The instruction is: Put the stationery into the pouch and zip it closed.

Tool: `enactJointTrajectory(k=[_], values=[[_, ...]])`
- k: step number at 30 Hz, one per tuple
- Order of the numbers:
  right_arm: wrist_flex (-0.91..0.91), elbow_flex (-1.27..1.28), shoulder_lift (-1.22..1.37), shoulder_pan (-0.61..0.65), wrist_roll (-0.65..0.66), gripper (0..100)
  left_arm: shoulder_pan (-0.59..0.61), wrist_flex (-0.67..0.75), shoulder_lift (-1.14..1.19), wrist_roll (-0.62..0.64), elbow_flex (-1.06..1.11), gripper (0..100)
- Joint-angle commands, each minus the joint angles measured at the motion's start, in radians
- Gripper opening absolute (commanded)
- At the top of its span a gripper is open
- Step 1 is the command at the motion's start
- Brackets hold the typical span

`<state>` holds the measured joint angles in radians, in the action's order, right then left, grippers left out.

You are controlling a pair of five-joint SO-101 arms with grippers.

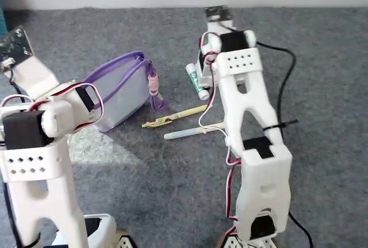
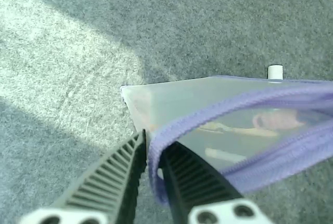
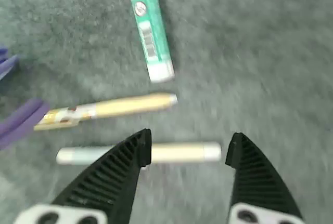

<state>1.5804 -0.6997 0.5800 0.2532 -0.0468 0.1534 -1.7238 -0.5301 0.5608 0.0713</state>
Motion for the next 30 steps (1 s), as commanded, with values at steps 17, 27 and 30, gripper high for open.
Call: enactJointTrajectory(k=[17, 27, 30], values=[[-0.657, -0.014, 0.357, 0.058, 0.281, 24.1, 0.005, -0.028, 0.032, 0.012, -0.001, 1], [-0.489, -0.267, 0.476, 0.042, 0.282, 3.9, 0.002, -0.028, 0.032, 0.012, -0.001, 1], [-0.32, -0.41, 0.476, 0.039, 0.278, 1.1, 0.002, -0.028, 0.031, 0.012, -0.001, 1]])
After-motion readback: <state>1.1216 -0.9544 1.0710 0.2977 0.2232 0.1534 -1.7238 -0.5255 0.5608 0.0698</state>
